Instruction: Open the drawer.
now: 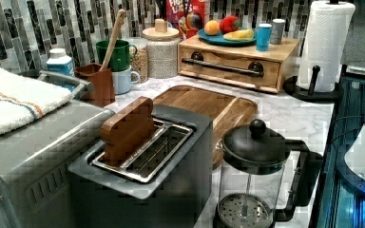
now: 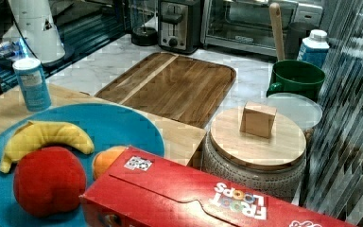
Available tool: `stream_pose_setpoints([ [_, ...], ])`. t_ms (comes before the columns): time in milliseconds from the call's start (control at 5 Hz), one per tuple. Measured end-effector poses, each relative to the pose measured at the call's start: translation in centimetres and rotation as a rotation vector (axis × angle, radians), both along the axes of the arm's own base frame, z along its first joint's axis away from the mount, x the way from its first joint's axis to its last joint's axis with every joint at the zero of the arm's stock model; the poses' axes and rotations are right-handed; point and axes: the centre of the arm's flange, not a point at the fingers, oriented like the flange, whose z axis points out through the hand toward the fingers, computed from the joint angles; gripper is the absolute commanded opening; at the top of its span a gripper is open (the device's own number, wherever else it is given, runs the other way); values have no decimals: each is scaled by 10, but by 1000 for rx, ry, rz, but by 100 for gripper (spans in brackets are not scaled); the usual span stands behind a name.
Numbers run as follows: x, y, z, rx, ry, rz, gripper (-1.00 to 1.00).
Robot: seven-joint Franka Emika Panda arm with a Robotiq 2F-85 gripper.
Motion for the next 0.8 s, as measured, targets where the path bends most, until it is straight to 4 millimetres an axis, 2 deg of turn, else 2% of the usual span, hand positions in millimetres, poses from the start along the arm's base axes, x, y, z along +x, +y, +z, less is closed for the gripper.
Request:
stream_pose_setpoints([
  [600,1,-8,-8,-2,0,-12,100],
  [800,-1,-8,-19,5,0,61,100],
])
